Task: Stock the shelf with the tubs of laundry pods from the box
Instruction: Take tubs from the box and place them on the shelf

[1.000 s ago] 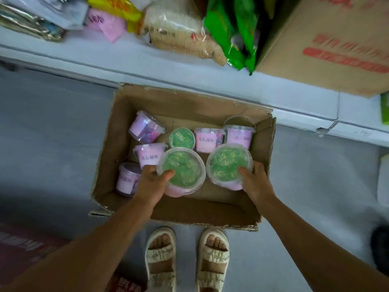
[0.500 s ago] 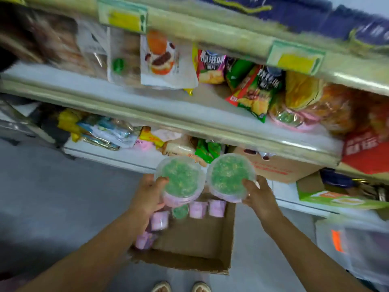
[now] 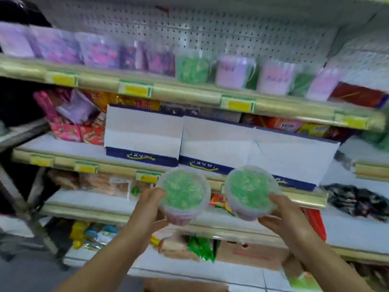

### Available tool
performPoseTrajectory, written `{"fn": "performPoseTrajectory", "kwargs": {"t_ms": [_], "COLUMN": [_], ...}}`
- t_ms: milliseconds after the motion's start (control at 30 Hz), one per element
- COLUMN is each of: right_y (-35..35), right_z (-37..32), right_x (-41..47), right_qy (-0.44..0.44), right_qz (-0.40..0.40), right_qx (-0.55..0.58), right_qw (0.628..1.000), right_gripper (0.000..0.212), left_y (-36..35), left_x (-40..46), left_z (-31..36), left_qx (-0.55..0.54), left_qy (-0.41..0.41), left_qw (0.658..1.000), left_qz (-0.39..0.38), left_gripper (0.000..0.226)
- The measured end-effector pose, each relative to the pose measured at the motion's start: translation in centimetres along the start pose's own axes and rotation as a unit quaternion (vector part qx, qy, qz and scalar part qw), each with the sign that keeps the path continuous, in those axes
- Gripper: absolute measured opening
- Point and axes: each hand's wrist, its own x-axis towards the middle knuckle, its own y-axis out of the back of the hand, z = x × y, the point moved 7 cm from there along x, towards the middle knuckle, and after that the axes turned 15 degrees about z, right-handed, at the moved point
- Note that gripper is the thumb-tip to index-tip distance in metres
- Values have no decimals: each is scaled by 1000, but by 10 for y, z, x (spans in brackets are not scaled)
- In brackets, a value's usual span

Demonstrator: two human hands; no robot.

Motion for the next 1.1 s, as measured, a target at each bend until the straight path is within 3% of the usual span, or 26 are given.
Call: {"fn": "performPoseTrajectory", "kwargs": {"t_ms": [100,267,600,767,900,1000,1100], "right_y": [16,44,97,115,114,105,99], "right_z": [-52,-123,-225,-280,-316,-331,-334], "right_x": [-10,-19,20,66,103,122,137], "right_qy": [23,57,118,135,126,121,97], "right_qz": [0,17,21,22,10,-16,-32], "right_qx": [2,42,113,143,136,136,142], "right_qw": [1000,997,986,980,983,983,985], "right_gripper": [30,25,31,28,44,38,36], "left_y": [-16,-57,-170,-237,-279,-301,-317], "left_x": [-18,-52,-82,-86,-75,-66,-68], "left_z": [52,127,203,237,263,274,281], "left_qx": [0,1,-23,-53,-67,-76,-99], "left_qy": [-36,-83,-90,-83,-73,-67,-54], "left_qw": [999,994,988,988,992,993,992], "left_qz": [-33,-76,-125,-115,-81,-59,-57], "left_gripper": [17,7,27,9,31,42,38]}}
